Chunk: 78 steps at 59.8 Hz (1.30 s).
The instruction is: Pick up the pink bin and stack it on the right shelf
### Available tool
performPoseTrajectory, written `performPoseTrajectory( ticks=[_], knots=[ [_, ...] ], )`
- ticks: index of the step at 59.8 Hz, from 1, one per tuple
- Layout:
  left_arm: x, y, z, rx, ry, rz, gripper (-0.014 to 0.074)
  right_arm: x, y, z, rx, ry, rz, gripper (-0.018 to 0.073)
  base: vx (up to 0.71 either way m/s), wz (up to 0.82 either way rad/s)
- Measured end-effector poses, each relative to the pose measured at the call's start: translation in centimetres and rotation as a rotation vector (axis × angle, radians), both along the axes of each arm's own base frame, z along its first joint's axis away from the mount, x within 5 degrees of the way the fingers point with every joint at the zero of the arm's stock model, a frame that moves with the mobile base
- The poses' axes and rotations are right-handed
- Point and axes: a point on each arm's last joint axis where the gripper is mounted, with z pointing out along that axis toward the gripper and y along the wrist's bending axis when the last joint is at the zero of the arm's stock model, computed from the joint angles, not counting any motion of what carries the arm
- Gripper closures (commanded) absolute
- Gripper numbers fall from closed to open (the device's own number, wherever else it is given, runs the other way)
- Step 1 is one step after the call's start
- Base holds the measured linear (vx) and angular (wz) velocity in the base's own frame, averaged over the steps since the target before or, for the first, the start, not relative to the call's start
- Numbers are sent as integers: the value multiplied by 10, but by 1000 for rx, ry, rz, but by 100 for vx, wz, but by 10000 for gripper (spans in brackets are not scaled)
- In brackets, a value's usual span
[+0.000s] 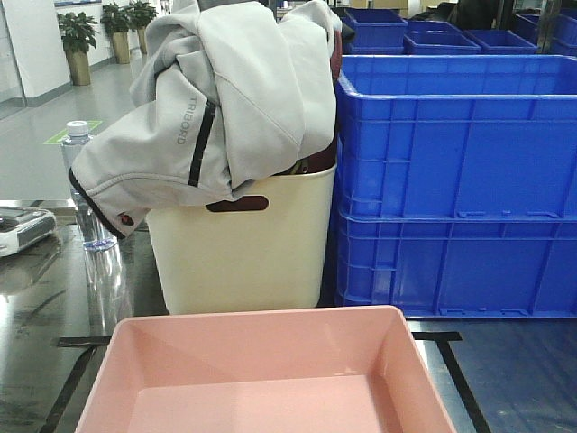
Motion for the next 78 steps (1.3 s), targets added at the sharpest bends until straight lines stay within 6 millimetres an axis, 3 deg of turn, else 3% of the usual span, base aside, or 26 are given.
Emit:
performPoseTrajectory(
  ticks=[69, 78],
  knots=[
    [0, 0, 3, -21, -63, -2, 576, -1, -1, 0, 2, -3, 0, 568, 0, 0],
    [0, 0, 3, -21, -63, -2, 576, -3, -9, -8, 25, -44, -58, 568, 0, 0]
  ],
)
